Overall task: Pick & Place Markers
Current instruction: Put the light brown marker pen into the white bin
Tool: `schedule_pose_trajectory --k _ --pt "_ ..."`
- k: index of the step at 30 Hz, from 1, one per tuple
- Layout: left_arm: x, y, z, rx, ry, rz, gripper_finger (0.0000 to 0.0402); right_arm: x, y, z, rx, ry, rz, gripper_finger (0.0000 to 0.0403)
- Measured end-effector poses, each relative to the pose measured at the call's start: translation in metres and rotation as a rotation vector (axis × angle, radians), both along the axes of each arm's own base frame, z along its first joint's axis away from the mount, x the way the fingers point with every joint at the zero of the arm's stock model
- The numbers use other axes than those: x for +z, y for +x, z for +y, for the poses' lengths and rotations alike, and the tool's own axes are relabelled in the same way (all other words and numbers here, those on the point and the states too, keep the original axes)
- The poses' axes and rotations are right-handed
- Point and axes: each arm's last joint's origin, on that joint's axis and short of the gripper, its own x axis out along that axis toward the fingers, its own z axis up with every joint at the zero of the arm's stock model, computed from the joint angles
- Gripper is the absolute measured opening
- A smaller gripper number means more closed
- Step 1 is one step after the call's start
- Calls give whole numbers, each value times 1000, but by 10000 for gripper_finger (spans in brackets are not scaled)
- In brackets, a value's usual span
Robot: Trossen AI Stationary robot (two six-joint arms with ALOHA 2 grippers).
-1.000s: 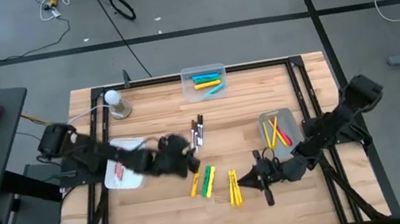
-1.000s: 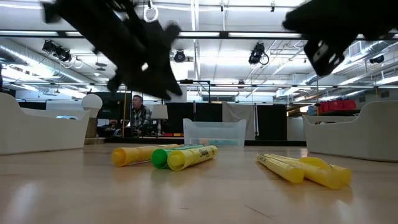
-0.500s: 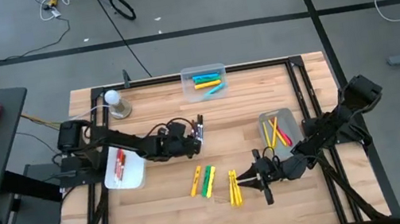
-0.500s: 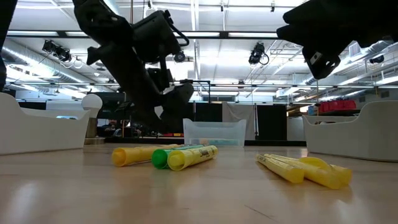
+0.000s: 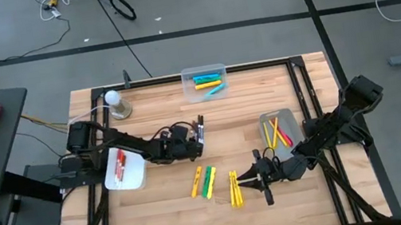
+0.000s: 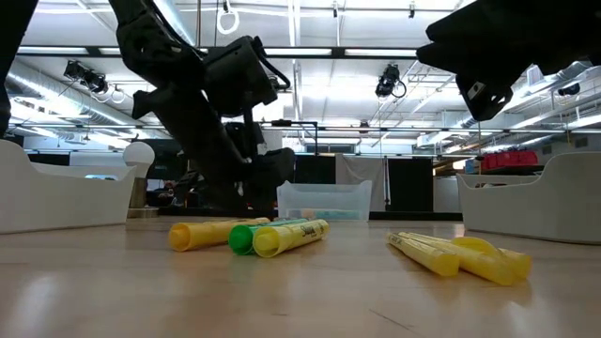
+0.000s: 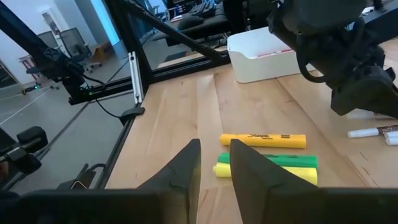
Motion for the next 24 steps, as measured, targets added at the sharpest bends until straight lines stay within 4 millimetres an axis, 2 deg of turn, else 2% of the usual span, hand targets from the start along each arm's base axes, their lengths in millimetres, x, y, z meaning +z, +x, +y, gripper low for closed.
schedule_pose_trajectory --k 6,10,14,21,24 --pt "-2 -3 0 -5 -2 41 188 0 0 0 0 1 1 89" --pt "-3 -6 3 -11 -26 92 171 0 0 0 0 2 1 89" --pt "-3 -7 5 -12 -41 103 132 0 0 0 0 2 1 89" --pt "-4 -10 11 -7 -73 145 40 0 0 0 0 2 1 89" --pt "-6 -12 11 -8 -75 148 34 0 0 0 0 2 1 89"
